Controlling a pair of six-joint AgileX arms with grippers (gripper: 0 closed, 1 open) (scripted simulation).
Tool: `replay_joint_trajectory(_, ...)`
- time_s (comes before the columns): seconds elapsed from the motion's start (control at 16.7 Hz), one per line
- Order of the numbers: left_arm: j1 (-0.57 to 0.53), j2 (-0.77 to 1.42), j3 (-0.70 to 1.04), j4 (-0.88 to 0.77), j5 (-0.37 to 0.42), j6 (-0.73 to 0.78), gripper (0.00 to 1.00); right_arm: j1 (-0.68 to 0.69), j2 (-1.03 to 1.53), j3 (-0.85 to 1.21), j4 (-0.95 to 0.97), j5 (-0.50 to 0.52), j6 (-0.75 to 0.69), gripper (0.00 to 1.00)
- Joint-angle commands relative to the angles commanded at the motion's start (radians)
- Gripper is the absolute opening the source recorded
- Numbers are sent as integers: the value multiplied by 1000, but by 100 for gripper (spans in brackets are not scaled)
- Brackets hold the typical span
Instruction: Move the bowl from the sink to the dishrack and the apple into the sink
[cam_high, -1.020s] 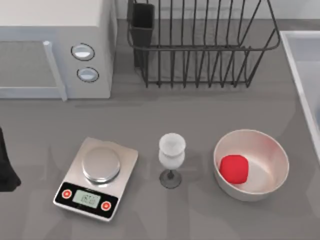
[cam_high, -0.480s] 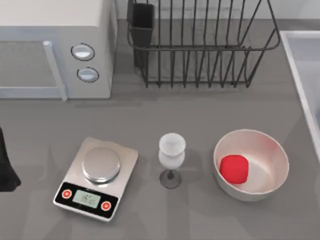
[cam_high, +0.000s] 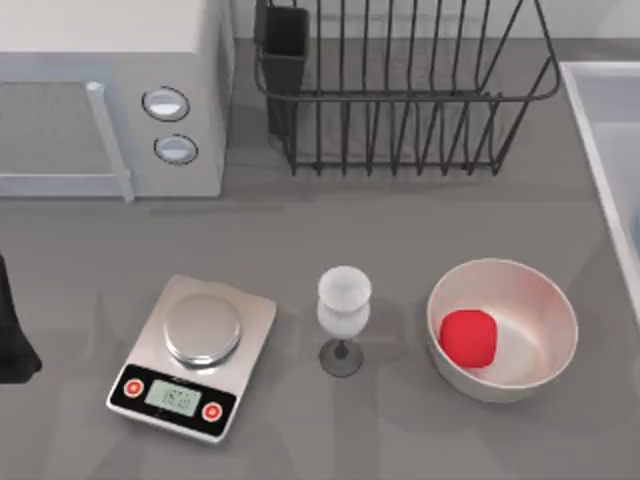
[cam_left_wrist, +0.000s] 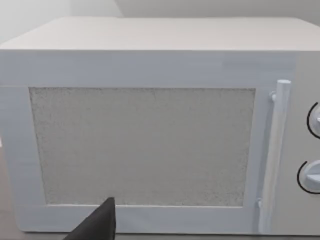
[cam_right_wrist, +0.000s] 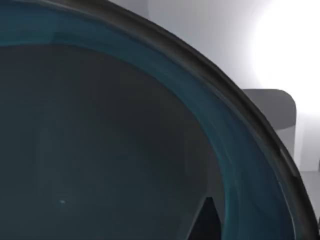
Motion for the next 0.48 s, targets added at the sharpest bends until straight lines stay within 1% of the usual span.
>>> replay_joint_trajectory(0.18,0,0,0,0,0,0,100,0,0,0,0,0,0,2)
replay_joint_trajectory(0.24,0,0,0,0,0,0,100,0,0,0,0,0,0,0)
replay_joint_trajectory(0.48,0,0,0,0,0,0,100,0,0,0,0,0,0,0)
